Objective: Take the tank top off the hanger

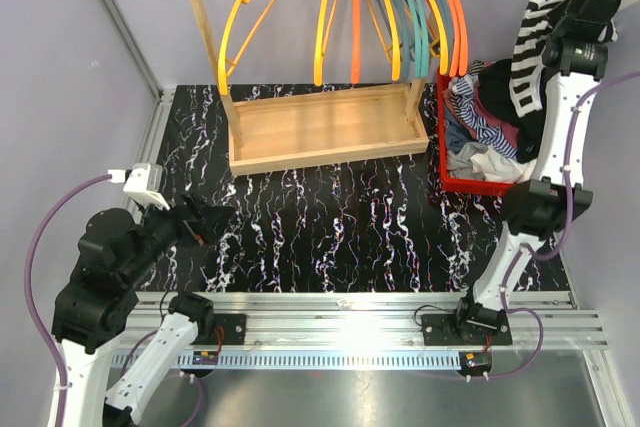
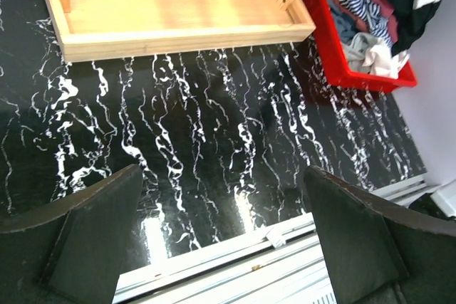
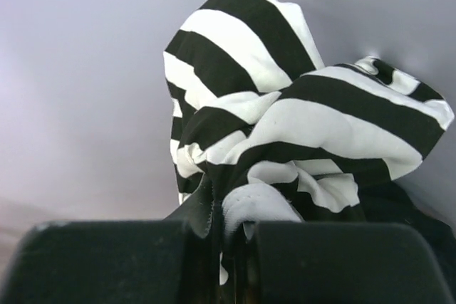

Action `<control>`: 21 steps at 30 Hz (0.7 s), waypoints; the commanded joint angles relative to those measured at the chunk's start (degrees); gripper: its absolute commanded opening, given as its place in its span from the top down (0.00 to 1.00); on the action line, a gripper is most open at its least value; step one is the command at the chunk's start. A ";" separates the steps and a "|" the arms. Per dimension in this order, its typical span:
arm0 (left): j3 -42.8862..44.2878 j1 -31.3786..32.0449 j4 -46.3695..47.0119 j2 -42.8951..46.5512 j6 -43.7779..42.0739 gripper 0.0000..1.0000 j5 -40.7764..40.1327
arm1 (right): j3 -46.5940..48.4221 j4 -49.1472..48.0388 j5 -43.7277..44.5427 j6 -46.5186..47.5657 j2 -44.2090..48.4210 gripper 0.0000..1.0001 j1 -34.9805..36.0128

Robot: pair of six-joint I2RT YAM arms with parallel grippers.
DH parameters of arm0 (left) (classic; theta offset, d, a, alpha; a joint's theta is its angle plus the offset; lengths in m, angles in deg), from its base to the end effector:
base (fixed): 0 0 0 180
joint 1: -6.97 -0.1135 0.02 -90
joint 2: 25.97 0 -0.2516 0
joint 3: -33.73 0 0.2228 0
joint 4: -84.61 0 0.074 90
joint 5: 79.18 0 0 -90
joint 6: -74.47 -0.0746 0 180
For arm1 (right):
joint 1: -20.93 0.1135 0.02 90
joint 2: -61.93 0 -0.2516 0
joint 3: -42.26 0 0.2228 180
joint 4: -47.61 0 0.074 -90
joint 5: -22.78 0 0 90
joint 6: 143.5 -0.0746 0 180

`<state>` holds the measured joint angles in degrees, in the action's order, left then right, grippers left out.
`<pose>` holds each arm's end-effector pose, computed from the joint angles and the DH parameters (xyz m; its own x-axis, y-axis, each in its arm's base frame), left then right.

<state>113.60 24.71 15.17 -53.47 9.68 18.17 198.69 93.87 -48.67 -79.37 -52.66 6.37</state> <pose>0.0679 -0.0317 0.3627 -0.4313 -0.3056 -0.8489 0.2597 0.8590 -0.4411 0.4150 -0.1323 0.4797 0.1708 0.3830 -0.9078 0.5232 0.7454 0.4130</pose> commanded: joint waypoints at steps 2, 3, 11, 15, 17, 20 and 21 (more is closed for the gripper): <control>-1.58 0.10 5.13 0.52 3.00 0.01 0.99 | 4.39 -4.56 -6.49 1.88 -9.23 1.00 0.42; -2.02 0.10 5.39 0.52 3.44 0.01 1.17 | 2.38 -3.75 -8.16 1.26 -10.04 1.00 0.42; -6.15 0.10 7.59 0.26 6.25 0.01 5.38 | 2.14 21.87 -15.47 -2.70 -29.43 1.00 0.68; -7.82 0.10 8.30 0.87 7.13 0.01 7.15 | 7.81 23.69 -17.58 -2.87 -30.09 1.00 0.59; -7.30 0.10 7.68 1.31 6.52 0.01 6.62 | 7.11 18.36 -17.84 -2.79 -25.28 0.98 0.51; -5.81 0.10 6.72 1.14 5.29 0.01 6.18 | 8.68 12.37 -17.40 -2.70 -18.60 0.50 0.24; -5.28 0.10 6.63 0.97 5.03 0.01 6.18 | 10.08 11.74 -17.75 -2.78 -17.44 0.27 -0.02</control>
<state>105.97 24.71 19.37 -52.90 15.80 22.89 205.82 103.55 -64.63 -82.98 -77.95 6.52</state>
